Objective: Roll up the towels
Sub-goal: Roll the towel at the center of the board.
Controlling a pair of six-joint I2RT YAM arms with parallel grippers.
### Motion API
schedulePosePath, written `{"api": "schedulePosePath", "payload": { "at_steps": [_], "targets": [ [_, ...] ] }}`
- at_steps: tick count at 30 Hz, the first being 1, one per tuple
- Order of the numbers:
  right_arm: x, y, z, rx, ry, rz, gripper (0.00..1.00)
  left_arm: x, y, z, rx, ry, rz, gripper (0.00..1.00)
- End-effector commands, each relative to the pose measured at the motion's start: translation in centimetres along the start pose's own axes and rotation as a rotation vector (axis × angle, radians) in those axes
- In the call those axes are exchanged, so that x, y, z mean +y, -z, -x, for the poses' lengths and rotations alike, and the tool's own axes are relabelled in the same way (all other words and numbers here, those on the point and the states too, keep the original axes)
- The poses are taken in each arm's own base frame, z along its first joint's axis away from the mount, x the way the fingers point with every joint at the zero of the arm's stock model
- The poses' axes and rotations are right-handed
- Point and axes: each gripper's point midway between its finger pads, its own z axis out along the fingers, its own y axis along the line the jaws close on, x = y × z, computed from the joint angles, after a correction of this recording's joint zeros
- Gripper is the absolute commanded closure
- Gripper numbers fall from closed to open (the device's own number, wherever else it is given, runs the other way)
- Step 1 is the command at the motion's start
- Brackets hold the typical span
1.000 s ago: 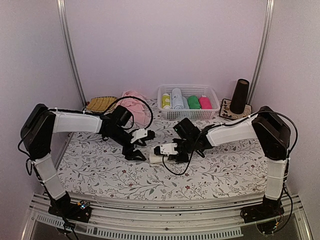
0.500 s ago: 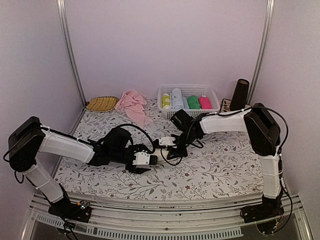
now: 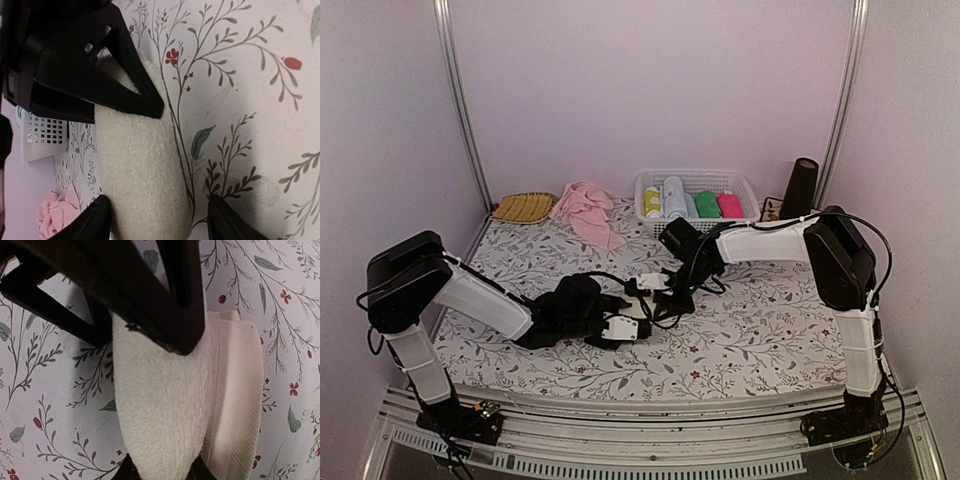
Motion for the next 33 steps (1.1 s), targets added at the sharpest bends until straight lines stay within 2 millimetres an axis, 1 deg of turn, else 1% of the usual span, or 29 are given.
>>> {"api": "schedulePosePath", "payload": {
  "at_steps": [1, 4, 6, 9, 10, 13, 15, 16, 19, 21, 24, 25, 26, 27, 31, 33],
  "targets": [
    [2.5, -1.6, -2.3, 0.063, -0.056, 0.114, 0.84, 0.7, -1.3, -0.2, 0.058, -0.012, 0.04, 0.37],
    [2.5, -1.6, -2.5, 0.067, -0.059, 0.116, 0.84, 0.6, -1.9, -0.7, 0.092, -0.004, 0.034, 0.55],
    [2.5, -1.6, -2.5, 0.066, -0.057, 0.116, 0.84, 0.2, -2.3, -1.2, 0.12, 0.0, 0.016, 0.64],
    [2.4, -1.5, -2.4, 0.063, -0.056, 0.113, 0.83, -0.5, -2.9, -1.8, 0.16, 0.003, -0.023, 0.88],
    [2.3, -1.4, -2.3, 0.064, -0.055, 0.107, 0.82, -1.0, -3.0, -1.9, 0.168, 0.007, -0.049, 1.0],
    [1.3, -0.8, -2.2, 0.06, -0.066, 0.058, 0.66, -2.3, -3.1, -2.1, 0.177, 0.038, -0.131, 1.0],
    [0.3, 0.2, -2.0, 0.052, -0.094, 0.006, 0.54, -3.1, -3.1, -2.1, 0.185, 0.061, -0.191, 1.0],
    [-0.2, 1.3, -1.6, 0.033, -0.105, -0.022, 0.49, -3.6, -3.0, -2.1, 0.192, 0.078, -0.228, 1.0],
    [-1.5, 4.6, -0.5, -0.032, -0.142, -0.123, 0.32, -4.3, -2.9, -1.8, 0.195, 0.134, -0.306, 1.0],
    [-2.0, 6.6, -0.1, -0.063, -0.172, -0.169, 0.24, -4.5, -2.9, -1.6, 0.197, 0.171, -0.351, 1.0],
    [-3.0, 9.4, -0.3, -0.094, -0.265, -0.235, 0.18, -4.1, -3.0, -1.0, 0.193, 0.23, -0.399, 1.0],
    [-3.2, 10.3, -0.2, -0.117, -0.297, -0.256, 0.01, -3.5, -3.0, -0.6, 0.19, 0.252, -0.406, 1.0],
    [-3.1, 10.9, -0.5, -0.128, -0.32, -0.266, 0.01, -4.1, -3.4, -0.8, 0.201, 0.279, -0.434, 1.0],
    [-3.1, 11.6, -0.5, -0.145, -0.346, -0.277, 0.01, -4.0, -3.6, -0.8, 0.207, 0.299, -0.446, 1.0],
    [-3.7, 14.8, -0.4, -0.205, -0.453, -0.38, 0.01, -2.4, -4.0, 0.2, 0.197, 0.41, -0.475, 1.0],
    [-4.2, 16.3, -0.8, -0.23, -0.543, -0.462, 0.01, -1.5, -4.3, 0.9, 0.188, 0.468, -0.493, 1.0]
  ]
}}
